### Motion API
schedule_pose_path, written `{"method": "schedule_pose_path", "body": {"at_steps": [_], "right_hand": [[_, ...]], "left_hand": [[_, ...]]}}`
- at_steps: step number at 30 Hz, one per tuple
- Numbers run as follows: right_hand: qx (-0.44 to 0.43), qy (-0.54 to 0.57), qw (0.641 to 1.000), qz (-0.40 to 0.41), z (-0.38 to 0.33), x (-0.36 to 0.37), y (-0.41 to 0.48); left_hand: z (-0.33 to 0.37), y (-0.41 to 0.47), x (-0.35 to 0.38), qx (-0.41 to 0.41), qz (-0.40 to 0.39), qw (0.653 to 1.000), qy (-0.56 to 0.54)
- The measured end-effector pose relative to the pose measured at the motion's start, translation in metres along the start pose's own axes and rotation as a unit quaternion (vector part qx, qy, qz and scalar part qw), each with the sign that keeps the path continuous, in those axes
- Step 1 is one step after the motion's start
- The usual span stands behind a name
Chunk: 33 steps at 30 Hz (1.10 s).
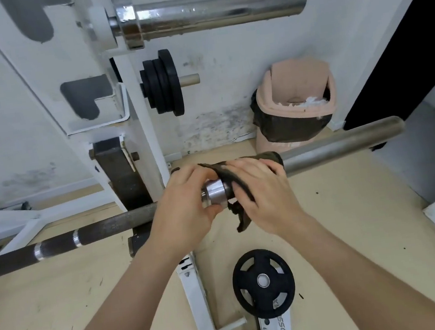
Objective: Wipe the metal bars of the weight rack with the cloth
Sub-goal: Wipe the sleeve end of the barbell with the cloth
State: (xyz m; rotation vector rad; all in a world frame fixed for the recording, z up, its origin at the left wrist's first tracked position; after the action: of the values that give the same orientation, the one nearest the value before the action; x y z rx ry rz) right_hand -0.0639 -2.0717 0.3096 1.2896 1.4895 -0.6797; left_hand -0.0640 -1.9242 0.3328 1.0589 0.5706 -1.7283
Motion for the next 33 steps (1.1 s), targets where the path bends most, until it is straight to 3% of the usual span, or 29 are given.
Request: {"method": "schedule_pose_path", "body": {"at_steps": [4,7,11,12,14,17,19,20,23,27,30,33], "right_hand": [[0.084,-0.053,0.995,0.025,0.093,-0.034,-0.004],[0.182,-0.078,0.979,0.057,0.154,-0.056,-0.005],[0.317,-0.087,0.944,-0.023,0.189,-0.079,0.011],[0.315,-0.085,0.944,-0.048,0.18,-0.075,0.019],[0.227,-0.122,0.964,-0.068,0.139,-0.051,0.03],[0.076,-0.072,0.994,0.033,0.091,-0.038,0.012],[0.082,-0.057,0.991,0.088,0.126,-0.047,0.0],[0.133,-0.042,0.982,0.125,0.153,-0.054,-0.007],[0.31,0.024,0.922,0.23,0.217,-0.066,-0.026],[0.413,0.164,0.833,0.33,0.247,-0.071,-0.023],[0.465,0.276,0.741,0.397,0.266,-0.08,-0.021],[0.448,0.45,0.596,0.491,0.281,-0.071,-0.027]], "left_hand": [[0.015,0.003,-0.003,0.003,0.007,0.997,0.073],[0.047,0.015,0.005,0.052,0.006,0.986,0.157],[0.086,0.035,0.038,0.075,-0.042,0.971,0.225],[0.091,0.041,0.046,0.073,-0.043,0.968,0.238],[0.093,0.051,0.06,0.062,-0.053,0.965,0.25],[0.089,0.065,0.067,0.037,-0.055,0.967,0.247],[0.09,0.073,0.068,0.022,-0.057,0.971,0.232],[0.089,0.075,0.068,0.014,-0.054,0.974,0.22],[0.081,0.081,0.066,-0.002,-0.046,0.988,0.148],[0.078,0.083,0.066,-0.001,-0.035,0.99,0.133],[0.079,0.076,0.074,0.016,-0.013,0.981,0.195],[0.081,0.07,0.081,0.039,0.03,0.974,0.223]]}}
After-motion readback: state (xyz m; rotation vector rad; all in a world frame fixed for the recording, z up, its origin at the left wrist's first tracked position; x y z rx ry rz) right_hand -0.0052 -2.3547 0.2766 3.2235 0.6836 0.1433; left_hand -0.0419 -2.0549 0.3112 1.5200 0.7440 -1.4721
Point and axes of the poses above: each hand's wrist, its own y-axis towards the middle knuckle, its own x-axis out of the palm, z = x × y, the point moved 6 cm from there along y, towards the middle knuckle, and after that the axes turned 10 degrees about -z, right-handed, at the moved point
